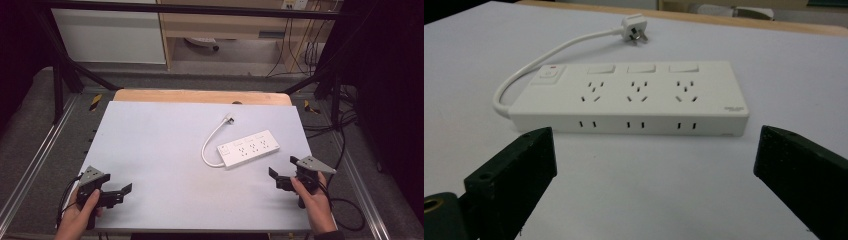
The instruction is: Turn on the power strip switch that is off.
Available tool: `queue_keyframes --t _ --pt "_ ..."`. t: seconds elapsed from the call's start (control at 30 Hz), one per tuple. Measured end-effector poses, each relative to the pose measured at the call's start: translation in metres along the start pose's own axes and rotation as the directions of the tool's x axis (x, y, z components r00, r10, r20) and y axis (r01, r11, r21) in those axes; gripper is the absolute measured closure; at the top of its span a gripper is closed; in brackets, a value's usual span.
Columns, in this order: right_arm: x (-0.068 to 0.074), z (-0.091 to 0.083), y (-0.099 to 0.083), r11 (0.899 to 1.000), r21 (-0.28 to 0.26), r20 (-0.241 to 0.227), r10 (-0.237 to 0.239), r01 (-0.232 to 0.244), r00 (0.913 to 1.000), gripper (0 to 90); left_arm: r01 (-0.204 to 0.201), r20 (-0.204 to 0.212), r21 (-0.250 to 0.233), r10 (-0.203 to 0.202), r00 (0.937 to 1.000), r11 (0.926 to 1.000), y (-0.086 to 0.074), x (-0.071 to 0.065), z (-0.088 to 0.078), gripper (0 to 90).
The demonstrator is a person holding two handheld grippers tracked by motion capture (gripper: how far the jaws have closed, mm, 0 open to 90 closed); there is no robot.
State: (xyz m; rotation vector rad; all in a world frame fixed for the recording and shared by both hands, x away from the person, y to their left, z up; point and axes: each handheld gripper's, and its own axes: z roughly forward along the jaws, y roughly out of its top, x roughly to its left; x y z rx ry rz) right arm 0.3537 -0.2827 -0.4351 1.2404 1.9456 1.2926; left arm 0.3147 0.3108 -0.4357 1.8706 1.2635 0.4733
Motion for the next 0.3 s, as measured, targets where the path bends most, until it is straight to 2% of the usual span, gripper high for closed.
queue_keyframes --t 0.07,0.17,0.23,0.3 --pt "0.005 0.005 -0.002 0.999 0.036 -0.012 -0.010 0.010 0.9999 4.0 -0.002 0.000 0.000 0.002 1.0000 1.0000 0.000 0.000 0.000 7.6" --pt "0.008 0.014 -0.004 0.997 0.080 -0.006 -0.014 0.014 0.9999 4.0 -0.003 0.004 0.000 0.003 1.0000 1.0000 0.000 0.000 0.000 7.6" --pt "0.007 0.019 -0.005 0.994 0.111 0.019 -0.014 0.011 0.9997 4.4 -0.007 0.005 0.002 0.007 1.0000 1.0000 0.000 0.000 0.000 7.6" --pt "0.003 0.023 -0.006 0.985 0.173 0.058 -0.017 0.007 0.9982 4.8 -0.012 0.005 0.001 0.012 0.9999 0.9999 0.001 0.000 0.000 7.6"
